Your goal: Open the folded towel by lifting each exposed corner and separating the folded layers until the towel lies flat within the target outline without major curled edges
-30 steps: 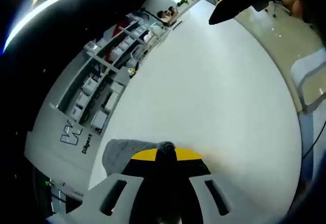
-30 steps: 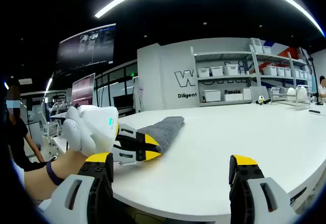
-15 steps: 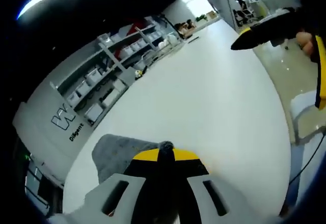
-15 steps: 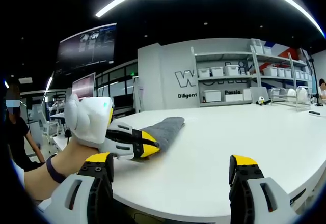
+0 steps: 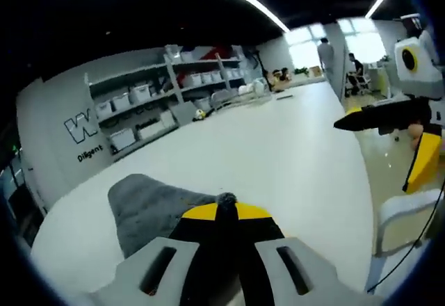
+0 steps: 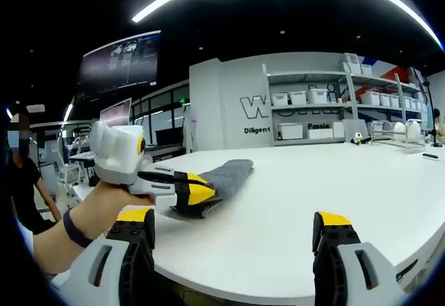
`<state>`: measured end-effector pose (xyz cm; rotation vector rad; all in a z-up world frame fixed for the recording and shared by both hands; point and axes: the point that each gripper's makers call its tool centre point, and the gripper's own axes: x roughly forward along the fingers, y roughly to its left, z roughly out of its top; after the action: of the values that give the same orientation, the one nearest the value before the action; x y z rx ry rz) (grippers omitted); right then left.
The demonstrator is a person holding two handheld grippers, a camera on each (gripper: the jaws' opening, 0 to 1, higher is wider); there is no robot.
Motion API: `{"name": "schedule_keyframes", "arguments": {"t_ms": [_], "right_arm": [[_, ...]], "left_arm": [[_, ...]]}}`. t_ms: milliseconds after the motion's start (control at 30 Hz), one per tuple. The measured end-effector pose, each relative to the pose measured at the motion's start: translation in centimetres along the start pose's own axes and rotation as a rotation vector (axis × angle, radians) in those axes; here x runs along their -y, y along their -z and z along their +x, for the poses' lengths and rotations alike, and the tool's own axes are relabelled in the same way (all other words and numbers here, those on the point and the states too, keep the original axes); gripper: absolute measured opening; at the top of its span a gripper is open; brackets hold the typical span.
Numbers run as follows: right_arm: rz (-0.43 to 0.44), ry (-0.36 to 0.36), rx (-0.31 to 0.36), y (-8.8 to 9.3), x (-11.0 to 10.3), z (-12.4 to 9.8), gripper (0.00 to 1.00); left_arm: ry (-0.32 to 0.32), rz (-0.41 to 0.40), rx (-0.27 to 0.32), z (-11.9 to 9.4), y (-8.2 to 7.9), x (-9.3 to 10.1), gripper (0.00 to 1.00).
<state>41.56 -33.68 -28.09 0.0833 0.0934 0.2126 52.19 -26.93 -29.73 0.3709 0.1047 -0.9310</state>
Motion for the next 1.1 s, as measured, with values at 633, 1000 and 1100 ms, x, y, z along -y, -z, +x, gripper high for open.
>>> {"name": "schedule_keyframes", "arguments": {"t_ms": [633, 1000, 1100], "right_arm": [[0.002, 0.001, -0.005, 0.2, 0.1, 0.0, 0.96], [0.001, 0.002, -0.007, 0.2, 0.0, 0.0, 0.96], [0.000, 0.001, -0.008, 0.2, 0.0, 0.0, 0.96]], "left_arm": [[0.051, -0.326, 0.185, -1.4, -1.7, -2.0, 0.04], [0.035, -0.396, 0.252, -2.0, -2.7, -3.1, 0.04], [0.031, -0.416, 0.268, -2.2, -2.8, -3.5, 0.04]]}}
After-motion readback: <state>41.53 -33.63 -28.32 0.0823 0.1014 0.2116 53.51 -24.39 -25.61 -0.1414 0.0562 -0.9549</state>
